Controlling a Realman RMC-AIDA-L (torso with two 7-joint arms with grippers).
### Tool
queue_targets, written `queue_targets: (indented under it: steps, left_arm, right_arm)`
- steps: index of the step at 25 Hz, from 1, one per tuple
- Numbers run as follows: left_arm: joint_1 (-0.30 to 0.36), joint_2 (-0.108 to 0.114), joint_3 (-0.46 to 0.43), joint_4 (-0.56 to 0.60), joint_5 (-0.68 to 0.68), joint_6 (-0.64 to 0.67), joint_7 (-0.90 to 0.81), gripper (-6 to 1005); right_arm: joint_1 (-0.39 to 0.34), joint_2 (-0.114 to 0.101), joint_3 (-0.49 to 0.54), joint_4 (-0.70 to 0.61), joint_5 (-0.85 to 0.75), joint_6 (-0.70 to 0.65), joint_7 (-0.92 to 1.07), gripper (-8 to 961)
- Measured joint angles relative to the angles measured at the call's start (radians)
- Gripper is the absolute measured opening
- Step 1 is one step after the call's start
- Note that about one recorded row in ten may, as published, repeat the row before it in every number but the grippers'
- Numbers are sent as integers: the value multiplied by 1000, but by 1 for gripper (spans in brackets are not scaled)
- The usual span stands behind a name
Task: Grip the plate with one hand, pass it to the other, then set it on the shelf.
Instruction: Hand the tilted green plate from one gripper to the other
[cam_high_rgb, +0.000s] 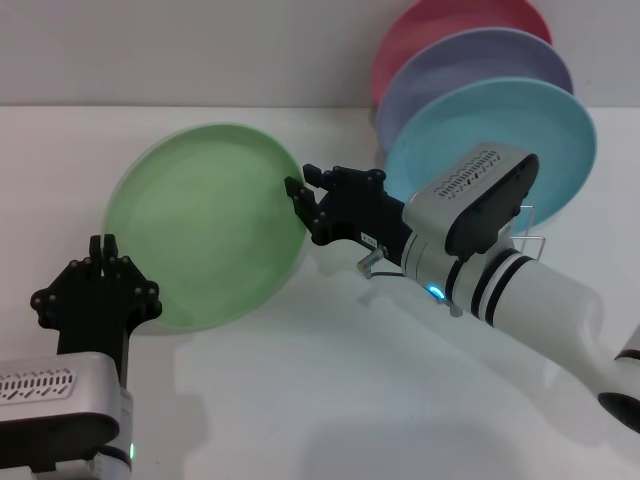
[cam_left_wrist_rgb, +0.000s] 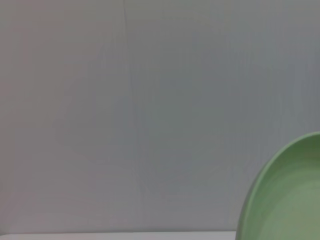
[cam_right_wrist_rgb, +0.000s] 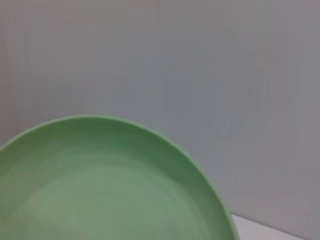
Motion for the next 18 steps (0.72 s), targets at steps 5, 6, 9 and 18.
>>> queue_targets:
  steps: [5,6,9,18]
  left_arm:
    - [-2,0,0,0,0,-2,0,123]
    - [-2,0,0,0,0,-2,0,123]
    - [-2,0,0,0,0,-2,0,125]
    - [-3,0,0,0,0,0,0,129]
  right_arm:
    - [1,0,0,1,0,0,-5,189]
    - [3,0,0,1,0,0,-5,185]
    - [7,-1,0,0,0,1,-5,173]
    - [10,-1,0,-6,0,3,-6,135]
